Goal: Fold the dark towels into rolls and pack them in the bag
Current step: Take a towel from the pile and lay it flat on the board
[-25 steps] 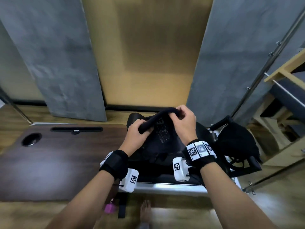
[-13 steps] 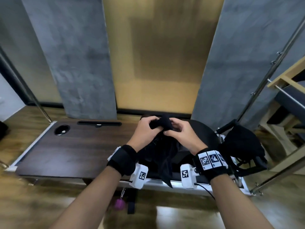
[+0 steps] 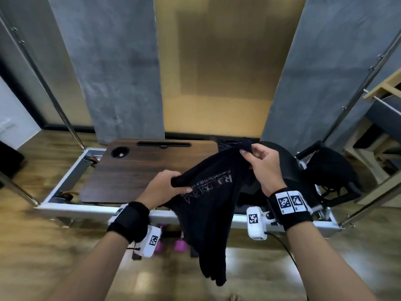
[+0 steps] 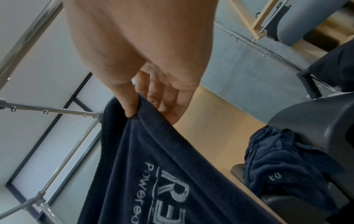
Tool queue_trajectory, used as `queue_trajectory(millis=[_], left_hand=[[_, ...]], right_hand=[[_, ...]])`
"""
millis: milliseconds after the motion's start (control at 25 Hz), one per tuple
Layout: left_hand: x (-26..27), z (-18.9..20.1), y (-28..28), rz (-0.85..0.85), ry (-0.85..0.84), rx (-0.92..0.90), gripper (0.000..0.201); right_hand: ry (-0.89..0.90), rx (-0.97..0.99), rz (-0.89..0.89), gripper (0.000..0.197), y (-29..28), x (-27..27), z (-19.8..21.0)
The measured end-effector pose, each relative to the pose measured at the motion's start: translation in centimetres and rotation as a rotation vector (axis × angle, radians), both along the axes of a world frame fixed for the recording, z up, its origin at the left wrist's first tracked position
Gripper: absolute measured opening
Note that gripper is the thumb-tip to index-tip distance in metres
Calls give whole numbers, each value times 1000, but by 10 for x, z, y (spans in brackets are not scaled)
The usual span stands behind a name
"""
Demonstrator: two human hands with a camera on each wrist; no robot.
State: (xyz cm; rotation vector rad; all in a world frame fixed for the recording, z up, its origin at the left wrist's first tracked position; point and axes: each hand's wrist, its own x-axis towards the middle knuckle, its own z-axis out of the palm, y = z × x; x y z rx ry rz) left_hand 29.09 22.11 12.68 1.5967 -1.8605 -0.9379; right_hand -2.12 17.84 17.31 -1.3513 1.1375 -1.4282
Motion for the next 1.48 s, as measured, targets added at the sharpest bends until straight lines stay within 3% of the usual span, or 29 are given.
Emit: queue_trajectory(millis=[120, 280, 480, 760, 880, 1000, 1200, 1360, 1480], left_hand=[[64, -8, 18, 54, 10, -46, 27], [128, -5, 39, 169, 294, -152, 16], [158, 9, 55, 339, 628, -267, 11], [176, 16, 48, 518, 744, -372, 8], [181, 13, 30, 601, 696, -413, 13], [185, 8, 5, 646, 576, -462, 4], [172, -7, -59, 628, 643, -204, 10], [162, -28, -121, 645, 761, -42, 14], [163, -59, -171, 730, 789, 42, 11]], right_hand=[[19, 59, -109, 5, 17, 15, -6], [87, 118, -215, 32, 34, 32, -18], [216, 115, -190, 57, 53, 43, -21], [239, 103, -146, 24, 51, 57, -11], [224, 92, -251, 17, 36, 70, -8], [135, 92, -282, 15, 11, 86, -15], [-52, 285, -103, 16, -51, 116, -41], [-186, 388, -122, 18, -112, 134, -76], [-175, 492, -143, 16, -162, 139, -110]])
